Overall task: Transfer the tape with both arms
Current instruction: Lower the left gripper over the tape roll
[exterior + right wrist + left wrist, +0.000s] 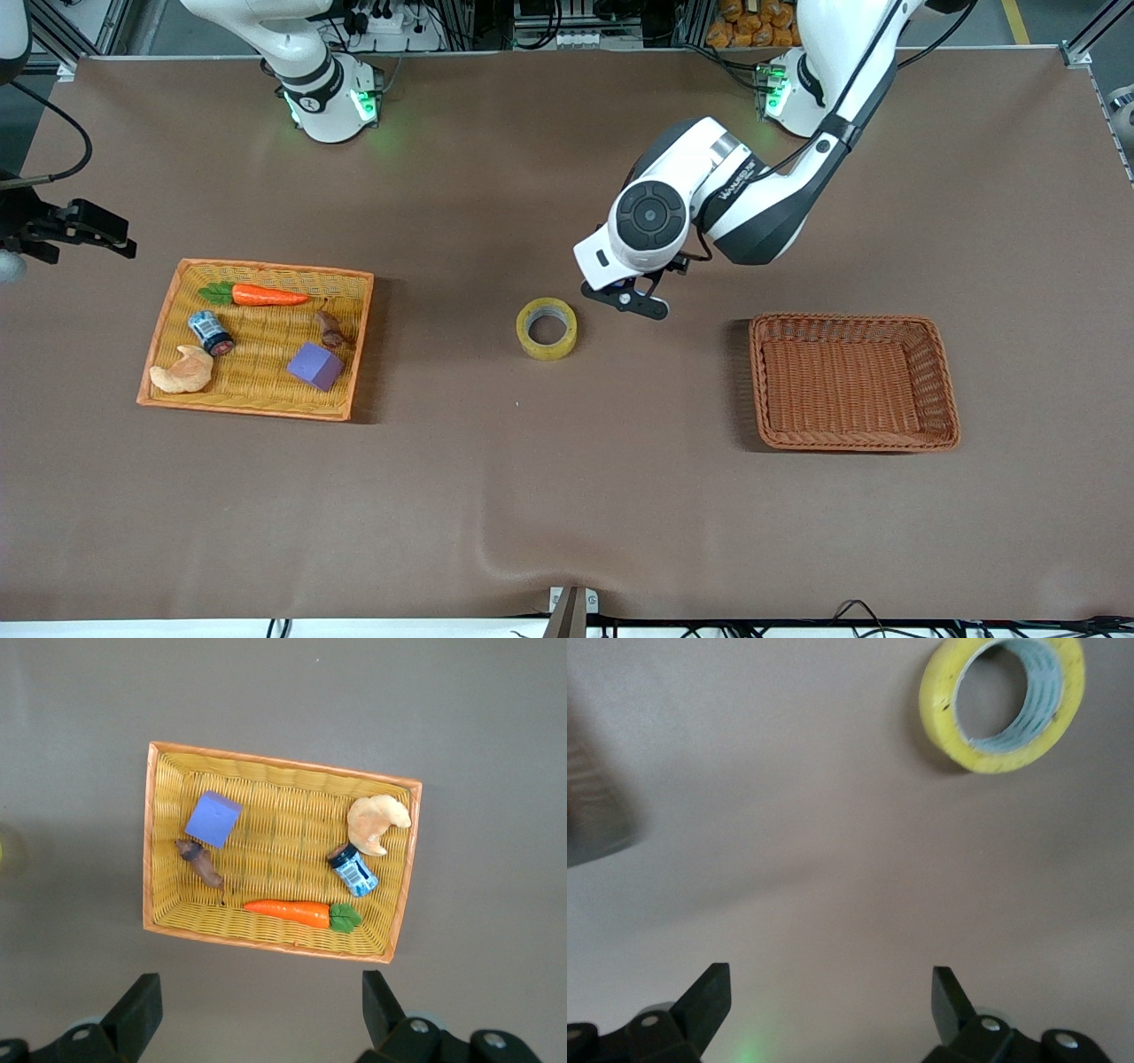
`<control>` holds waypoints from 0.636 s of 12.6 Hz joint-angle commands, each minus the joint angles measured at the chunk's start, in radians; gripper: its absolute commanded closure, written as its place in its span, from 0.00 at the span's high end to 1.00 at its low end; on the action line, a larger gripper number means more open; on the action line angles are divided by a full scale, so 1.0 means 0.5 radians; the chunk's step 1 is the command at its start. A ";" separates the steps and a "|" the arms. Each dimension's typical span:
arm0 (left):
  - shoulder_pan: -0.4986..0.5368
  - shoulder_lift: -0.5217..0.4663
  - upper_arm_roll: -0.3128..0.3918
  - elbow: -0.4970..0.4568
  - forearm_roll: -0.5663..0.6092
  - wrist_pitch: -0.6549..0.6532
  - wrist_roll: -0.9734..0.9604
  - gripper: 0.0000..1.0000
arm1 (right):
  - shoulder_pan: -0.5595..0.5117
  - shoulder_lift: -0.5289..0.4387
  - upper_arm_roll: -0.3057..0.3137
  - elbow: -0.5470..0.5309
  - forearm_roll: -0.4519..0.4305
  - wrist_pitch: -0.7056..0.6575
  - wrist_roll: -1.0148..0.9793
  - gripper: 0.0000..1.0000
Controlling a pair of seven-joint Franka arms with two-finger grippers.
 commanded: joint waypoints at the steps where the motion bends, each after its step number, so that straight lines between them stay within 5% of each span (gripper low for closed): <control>1: -0.086 0.033 0.016 0.046 -0.009 0.172 -0.190 1.00 | -0.049 -0.063 0.035 -0.037 -0.025 -0.008 -0.016 1.00; 8: -0.129 0.073 0.016 0.043 0.010 0.351 -0.203 1.00 | -0.067 -0.024 0.035 -0.031 -0.022 0.019 -0.013 1.00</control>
